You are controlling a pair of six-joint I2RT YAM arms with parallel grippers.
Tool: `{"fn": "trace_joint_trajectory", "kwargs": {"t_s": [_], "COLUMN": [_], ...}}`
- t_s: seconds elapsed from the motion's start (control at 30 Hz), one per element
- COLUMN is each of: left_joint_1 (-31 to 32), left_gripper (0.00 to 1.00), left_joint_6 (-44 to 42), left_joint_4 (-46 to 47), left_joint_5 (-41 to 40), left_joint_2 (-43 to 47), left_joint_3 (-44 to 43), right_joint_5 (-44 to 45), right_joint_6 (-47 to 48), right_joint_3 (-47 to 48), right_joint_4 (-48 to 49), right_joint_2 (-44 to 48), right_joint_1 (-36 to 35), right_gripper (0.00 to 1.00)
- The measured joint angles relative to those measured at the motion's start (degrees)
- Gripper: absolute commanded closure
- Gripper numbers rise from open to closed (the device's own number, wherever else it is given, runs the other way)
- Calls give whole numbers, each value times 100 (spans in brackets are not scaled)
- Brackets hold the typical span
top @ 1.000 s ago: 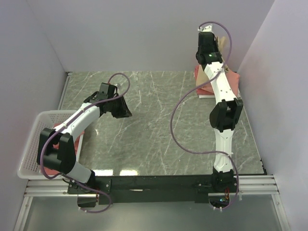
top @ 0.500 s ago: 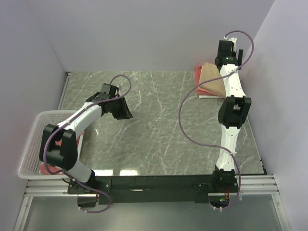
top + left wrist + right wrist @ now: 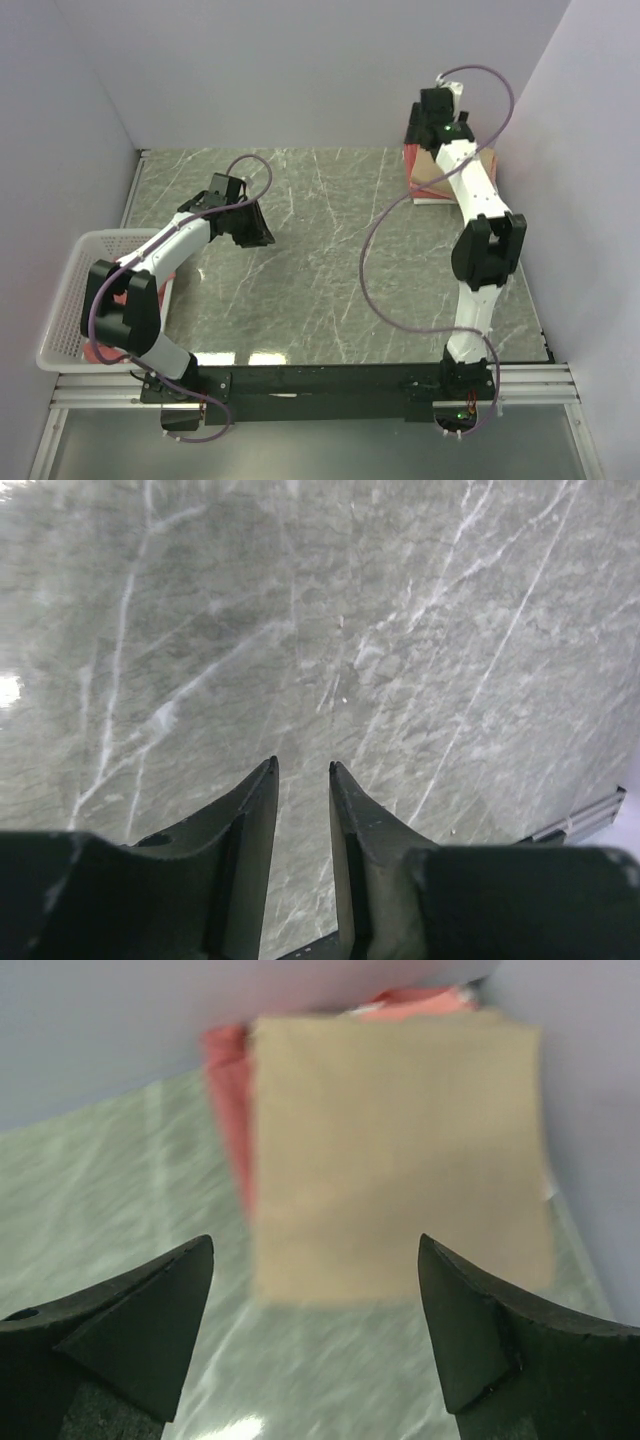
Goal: Fold and stack the t-shirts
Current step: Neatly place the folded tshirt to the corner, then reset both grippers
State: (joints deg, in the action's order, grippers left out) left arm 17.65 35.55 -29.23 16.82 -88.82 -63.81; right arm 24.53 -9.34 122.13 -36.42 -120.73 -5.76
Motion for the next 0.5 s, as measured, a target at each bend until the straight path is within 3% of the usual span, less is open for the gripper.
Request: {"fn": "trace_joint_trajectory", "kwargs": {"t_s": [0.27,0.5], "left_joint_1": [0,0], "left_gripper": [64,63], "left_joint_6": [0,-28], "left_joint_4": [-50,-92], "left_joint_5": [-463,-855], "left_joint_2": [505,1322], "left_joint_3": [26,503], "right_joint_5": [-367,-831], "right_joint_6": [-1058,-1878], "right_joint_3": [-2951,-5707], "right_joint_4": [850,1733], "right_joint_2": [2444,4590], "right_joint_1": [-1687,-2756], "right_gripper": [10,9]}}
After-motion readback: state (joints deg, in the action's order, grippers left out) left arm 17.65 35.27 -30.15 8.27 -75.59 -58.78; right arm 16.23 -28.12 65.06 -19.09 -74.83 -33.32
